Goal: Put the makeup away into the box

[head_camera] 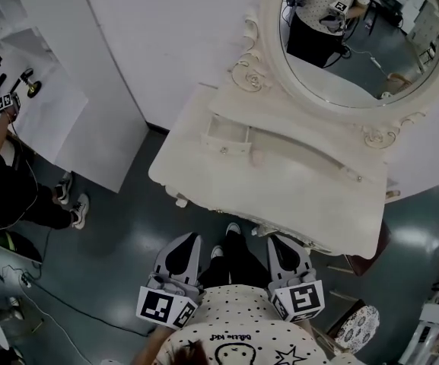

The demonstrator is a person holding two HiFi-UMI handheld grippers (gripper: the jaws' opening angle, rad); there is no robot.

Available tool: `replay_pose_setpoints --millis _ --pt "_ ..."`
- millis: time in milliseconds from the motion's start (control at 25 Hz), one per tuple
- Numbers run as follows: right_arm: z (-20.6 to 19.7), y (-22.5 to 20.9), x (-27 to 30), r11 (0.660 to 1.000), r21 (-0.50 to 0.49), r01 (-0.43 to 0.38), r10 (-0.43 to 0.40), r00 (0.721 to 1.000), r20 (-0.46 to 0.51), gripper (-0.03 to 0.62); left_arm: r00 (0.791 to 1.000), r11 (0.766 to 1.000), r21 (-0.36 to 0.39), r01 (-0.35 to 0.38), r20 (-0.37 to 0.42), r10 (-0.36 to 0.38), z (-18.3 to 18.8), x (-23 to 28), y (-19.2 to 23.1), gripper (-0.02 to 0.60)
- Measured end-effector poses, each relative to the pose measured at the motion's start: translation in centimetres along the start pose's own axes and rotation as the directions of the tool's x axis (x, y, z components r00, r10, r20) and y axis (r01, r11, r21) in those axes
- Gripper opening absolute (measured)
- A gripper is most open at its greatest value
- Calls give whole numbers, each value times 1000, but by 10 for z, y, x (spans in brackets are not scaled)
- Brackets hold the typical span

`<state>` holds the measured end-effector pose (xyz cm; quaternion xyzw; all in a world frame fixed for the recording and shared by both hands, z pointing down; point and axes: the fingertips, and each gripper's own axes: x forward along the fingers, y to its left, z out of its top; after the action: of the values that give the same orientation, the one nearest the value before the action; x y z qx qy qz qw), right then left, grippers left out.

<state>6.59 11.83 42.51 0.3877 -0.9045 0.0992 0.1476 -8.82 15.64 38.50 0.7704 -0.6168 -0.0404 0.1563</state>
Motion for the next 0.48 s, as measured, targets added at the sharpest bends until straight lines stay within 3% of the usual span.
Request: replay_pose_setpoints --millis 480 --pt "28 -72 72 999 30 11 -11 1000 -7 8 1000 1000 10 10 0 -10 21 102 20 -5"
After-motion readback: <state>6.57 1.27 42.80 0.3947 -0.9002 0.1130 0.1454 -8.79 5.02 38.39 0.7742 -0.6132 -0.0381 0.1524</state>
